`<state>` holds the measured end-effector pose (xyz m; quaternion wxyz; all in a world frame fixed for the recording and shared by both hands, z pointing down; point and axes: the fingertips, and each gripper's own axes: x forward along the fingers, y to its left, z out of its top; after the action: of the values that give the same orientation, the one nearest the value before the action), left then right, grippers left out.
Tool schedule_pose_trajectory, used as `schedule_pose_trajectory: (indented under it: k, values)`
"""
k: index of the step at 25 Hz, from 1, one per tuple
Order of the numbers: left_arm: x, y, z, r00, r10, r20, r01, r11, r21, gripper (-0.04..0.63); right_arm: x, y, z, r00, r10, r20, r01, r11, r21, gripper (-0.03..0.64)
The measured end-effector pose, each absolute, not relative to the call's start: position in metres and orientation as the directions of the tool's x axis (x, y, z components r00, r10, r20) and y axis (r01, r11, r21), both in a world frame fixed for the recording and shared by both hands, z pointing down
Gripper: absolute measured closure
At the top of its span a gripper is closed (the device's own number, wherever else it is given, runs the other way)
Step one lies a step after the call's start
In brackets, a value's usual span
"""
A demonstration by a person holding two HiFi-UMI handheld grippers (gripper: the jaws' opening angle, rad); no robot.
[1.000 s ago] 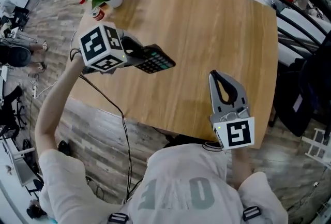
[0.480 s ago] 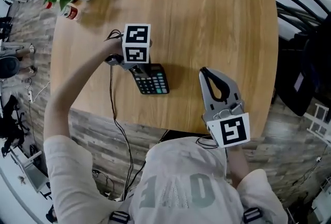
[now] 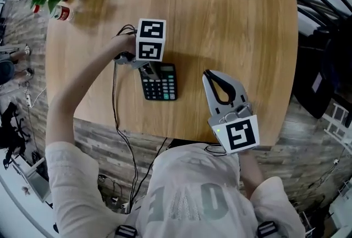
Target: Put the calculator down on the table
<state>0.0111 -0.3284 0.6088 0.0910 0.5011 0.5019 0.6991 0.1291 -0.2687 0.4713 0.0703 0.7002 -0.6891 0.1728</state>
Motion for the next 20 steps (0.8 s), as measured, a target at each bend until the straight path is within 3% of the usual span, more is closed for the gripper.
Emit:
schedule_pose_trajectory:
  k: [10, 13, 16, 20]
  values:
    - [0.024, -0.338, 0.623, -0.372, 0.548, 0.749, 0.466, -0.588, 0.661, 0.46, 0.129, -0.271, 0.481, -0.026, -0.936, 0.35, -0.986, -0.034, -0.163, 0.594]
    - [0.026, -0.342, 0.624, -0.342, 0.495, 0.798, 0.492, -0.63, 0.601, 0.42, 0.126, -0.272, 0.477, -0.034, -0.94, 0.338, -0.987, -0.021, -0.157, 0.594]
    - [0.027, -0.352, 0.623, -0.316, 0.425, 0.848, 0.514, -0.675, 0.529, 0.313, 0.122, -0.271, 0.47, -0.043, -0.944, 0.326, -0.99, -0.003, -0.141, 0.594]
    - [0.038, -0.373, 0.608, -0.192, 0.338, 0.921, 0.524, -0.758, 0.388, 0.296, 0.117, -0.266, 0.459, -0.046, -0.951, 0.305, -0.994, 0.012, -0.112, 0.594]
